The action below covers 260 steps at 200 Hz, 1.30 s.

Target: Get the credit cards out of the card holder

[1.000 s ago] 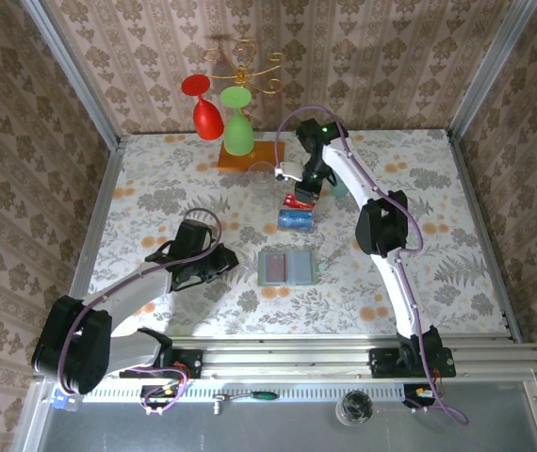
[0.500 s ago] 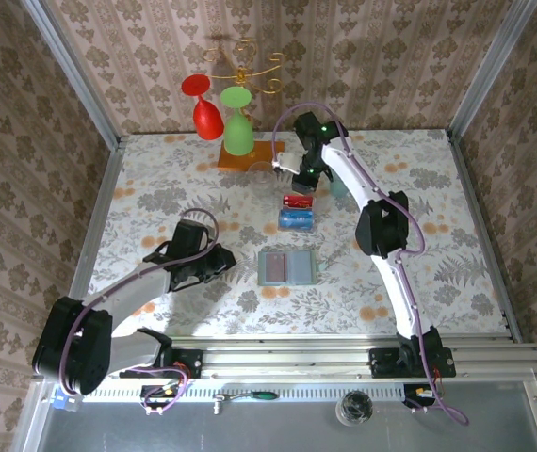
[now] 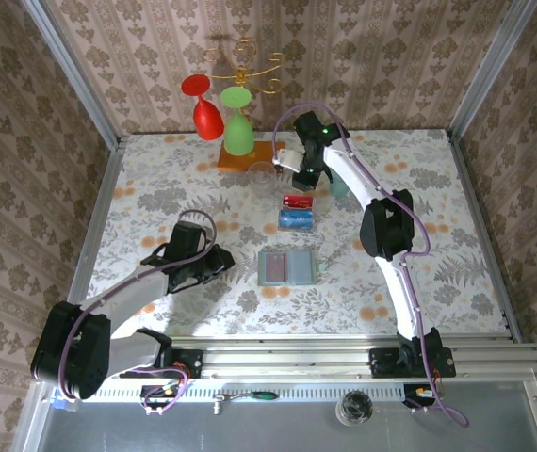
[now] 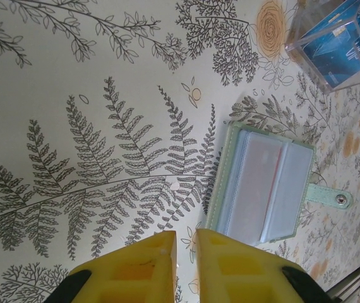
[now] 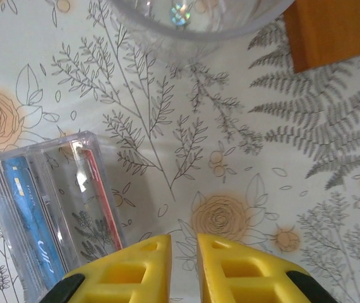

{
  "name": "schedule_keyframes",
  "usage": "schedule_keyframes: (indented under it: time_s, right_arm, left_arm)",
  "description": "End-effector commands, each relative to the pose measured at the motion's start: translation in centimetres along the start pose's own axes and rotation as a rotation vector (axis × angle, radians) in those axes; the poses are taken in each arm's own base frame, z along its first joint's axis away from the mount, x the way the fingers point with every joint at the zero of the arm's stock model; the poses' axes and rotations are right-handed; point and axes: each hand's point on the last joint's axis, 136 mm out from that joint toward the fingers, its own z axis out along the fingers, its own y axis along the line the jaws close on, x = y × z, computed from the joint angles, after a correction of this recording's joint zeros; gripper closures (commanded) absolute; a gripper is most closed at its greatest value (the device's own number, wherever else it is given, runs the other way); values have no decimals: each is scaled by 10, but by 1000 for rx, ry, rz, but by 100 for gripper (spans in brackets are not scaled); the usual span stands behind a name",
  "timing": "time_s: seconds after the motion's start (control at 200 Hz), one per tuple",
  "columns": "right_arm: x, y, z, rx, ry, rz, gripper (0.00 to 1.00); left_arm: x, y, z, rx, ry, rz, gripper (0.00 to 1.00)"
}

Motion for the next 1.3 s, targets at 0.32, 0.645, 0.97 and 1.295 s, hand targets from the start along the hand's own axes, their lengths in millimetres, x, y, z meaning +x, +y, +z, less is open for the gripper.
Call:
schedule_keyframes:
  time_s: [0.32,0.645,0.97,1.295]
  right_arm:
    - [-1,13,-1,0,18,7,80]
    - [-7,8,-19,60,8,18,79]
    - [-30,28,-58,87,-149,202,79]
    - [-32,81,-88,46,-313,499,79]
  left_arm:
    - [2,1,-3,11,-1,0,84]
    - [4,0,-5,19,-8,4,84]
    - [4,-4,-2,42,-18,17,84]
    - [10,-23,6,79,-4,76,84]
